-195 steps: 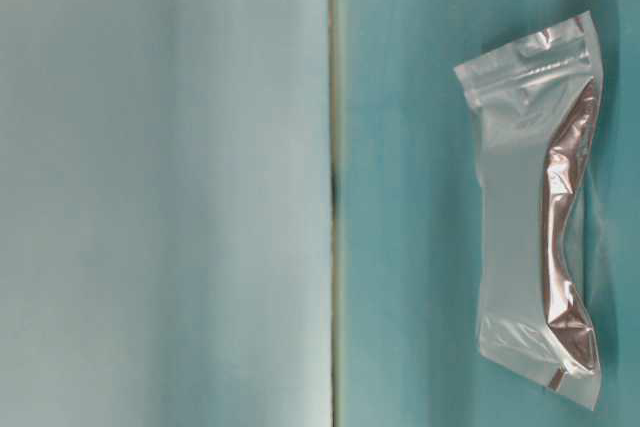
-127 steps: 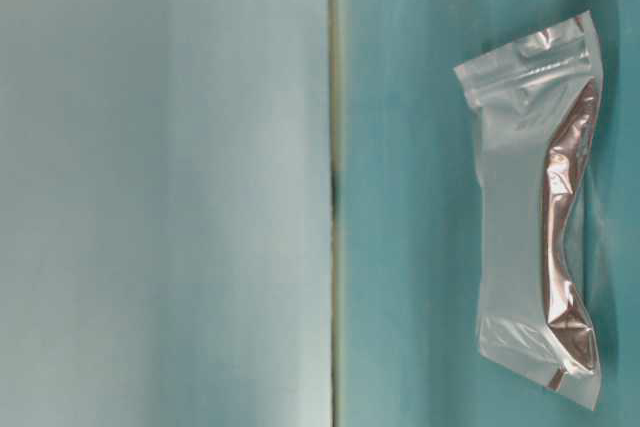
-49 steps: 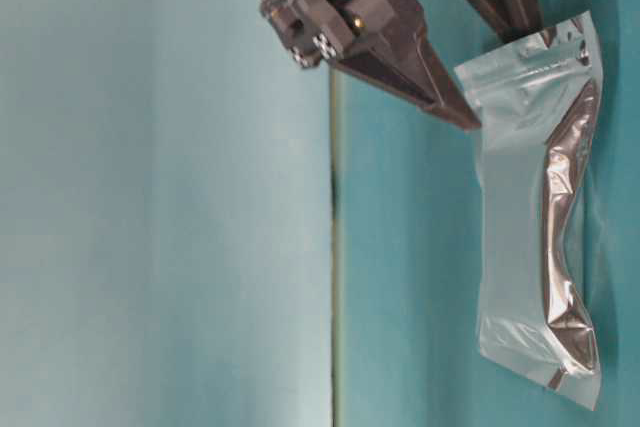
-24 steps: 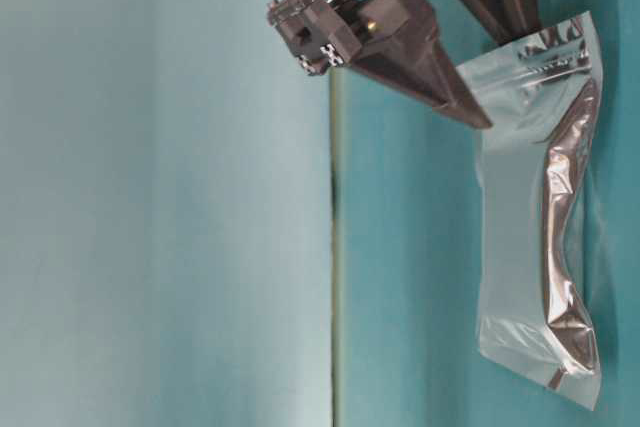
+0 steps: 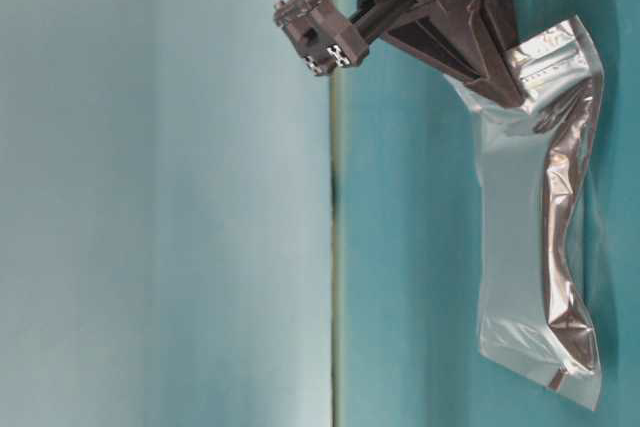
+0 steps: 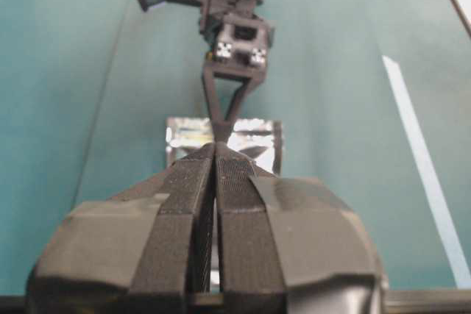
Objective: Hand over the silver zip bag and make it stand upright.
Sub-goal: 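Close the right gripper on the bag's right edge, then lift the bag with the right gripper and swing it upright toward center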
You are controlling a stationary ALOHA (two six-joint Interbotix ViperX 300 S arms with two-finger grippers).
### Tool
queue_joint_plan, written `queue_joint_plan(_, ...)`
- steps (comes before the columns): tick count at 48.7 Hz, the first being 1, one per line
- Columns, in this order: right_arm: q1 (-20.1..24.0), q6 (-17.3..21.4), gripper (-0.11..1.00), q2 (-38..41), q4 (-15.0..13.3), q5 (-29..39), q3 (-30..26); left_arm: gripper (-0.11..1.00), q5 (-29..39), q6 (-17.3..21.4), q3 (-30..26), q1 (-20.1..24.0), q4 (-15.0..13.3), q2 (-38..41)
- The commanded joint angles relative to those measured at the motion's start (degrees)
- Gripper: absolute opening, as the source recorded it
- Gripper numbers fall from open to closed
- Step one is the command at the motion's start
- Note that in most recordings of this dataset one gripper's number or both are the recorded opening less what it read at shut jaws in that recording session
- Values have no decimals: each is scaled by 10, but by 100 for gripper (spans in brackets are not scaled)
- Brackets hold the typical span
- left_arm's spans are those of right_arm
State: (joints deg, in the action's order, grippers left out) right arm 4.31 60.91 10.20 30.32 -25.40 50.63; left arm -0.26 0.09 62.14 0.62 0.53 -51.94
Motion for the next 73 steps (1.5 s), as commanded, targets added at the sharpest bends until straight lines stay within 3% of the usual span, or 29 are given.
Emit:
queue_joint_plan(1,3,0,2,-4,0,-1,-7,-1,-3,0,-6,1,1,2)
queue_joint_plan(13,4,-4,2,-8,-4,11,-7,-1,-3,-5,-6,2,1,2)
queue_joint_plan(20,0,-36,2,-27,-7,34,-21,-1,-3,-8,-7,0,1,2)
queue_joint_plan(40,-68,-236,2,-116,-11,288,-118,-1,11,-8,-3,0,1,-4)
queue_joint_plan(47,-100,-298,2,-140,-26,402,-171,-1,10,-9,-4,0,1,-4)
queue_joint_plan(61,-125,-377,2,-136,-70,619,-289,-1,13,-8,-3,0,0,-6)
queue_joint_plan(73,-124,-415,2,-105,-104,743,-383,-1,13,-10,-3,0,1,-9)
